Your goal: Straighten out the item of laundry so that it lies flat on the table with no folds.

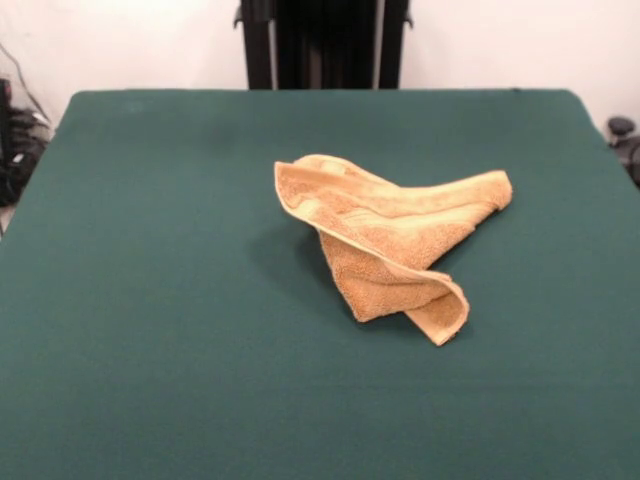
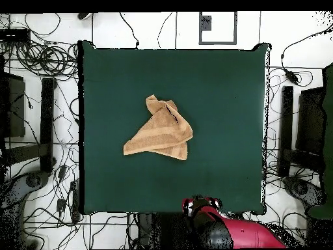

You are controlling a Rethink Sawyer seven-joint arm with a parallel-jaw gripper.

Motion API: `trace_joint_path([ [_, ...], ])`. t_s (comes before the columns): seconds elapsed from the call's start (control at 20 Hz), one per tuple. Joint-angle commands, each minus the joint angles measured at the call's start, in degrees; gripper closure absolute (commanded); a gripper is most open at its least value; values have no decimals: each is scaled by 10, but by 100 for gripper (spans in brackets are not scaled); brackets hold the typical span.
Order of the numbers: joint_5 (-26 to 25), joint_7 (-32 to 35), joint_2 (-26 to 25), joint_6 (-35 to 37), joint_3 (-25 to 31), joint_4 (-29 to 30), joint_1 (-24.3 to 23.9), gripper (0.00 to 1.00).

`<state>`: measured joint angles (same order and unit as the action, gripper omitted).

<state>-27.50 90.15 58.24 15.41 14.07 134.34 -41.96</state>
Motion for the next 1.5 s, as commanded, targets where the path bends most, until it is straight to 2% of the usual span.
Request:
trace_joint_path([
  [0.05,-53,64,-84,-87,0,-12,49,100],
  [0.25,-69,112,-187,-192,-76,-41,116,100],
  [0.4,-49,128,-247,-252,-110,-61,159,100],
  [0.7,22,130,-298,-271,-126,-106,222,100],
  [0.95,68,124,-317,-264,-126,-138,240,100],
  [1.2,91,116,-327,-258,-125,-155,245,100],
  [1.5,96,122,-362,-311,-145,-149,255,100],
])
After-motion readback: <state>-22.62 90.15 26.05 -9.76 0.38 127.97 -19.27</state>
